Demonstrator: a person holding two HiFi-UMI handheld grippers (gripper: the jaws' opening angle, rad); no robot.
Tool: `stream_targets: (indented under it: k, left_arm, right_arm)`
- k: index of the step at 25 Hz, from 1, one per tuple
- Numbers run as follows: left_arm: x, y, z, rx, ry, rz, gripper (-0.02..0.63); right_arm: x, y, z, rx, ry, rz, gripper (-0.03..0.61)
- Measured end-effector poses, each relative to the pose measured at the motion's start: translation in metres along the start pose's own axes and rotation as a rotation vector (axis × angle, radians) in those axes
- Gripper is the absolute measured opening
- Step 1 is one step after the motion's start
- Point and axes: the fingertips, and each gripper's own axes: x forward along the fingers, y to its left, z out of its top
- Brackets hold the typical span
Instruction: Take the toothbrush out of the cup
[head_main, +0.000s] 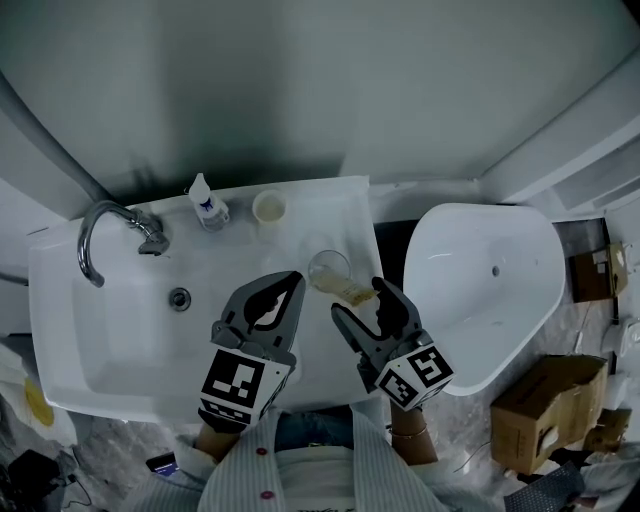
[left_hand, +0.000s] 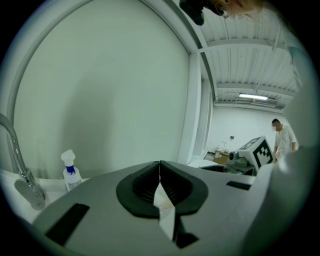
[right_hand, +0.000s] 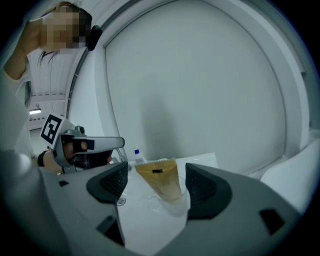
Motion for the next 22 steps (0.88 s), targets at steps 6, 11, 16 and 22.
stream_targets:
  k: [6,11,16,22]
  left_arm:
    - [0.006,0.004,-0.009,-0.011,0.021,-0.001,0.018]
    - [0.010,0.011,-0.017,-0.026,0.034,-0.002,0.018]
    - [0.014,0.016,-0.021,-0.029,0.041,0.003,0.018]
    - [0.016,0.022,-0.024,-0.031,0.050,0.006,0.018]
  right_arm:
    - [0.011,-0.005,-0.018,0.019,0.042,0.000,0.346]
    - [0.024,-0.007,-0.033,0.020,0.097,0.008,0.345]
    - [0.032,-0.011,-0.042,0.013,0.133,0.000,0.345]
    - [0.042,-0.013,-0.043,0.012,0.149,-0.002,0.336]
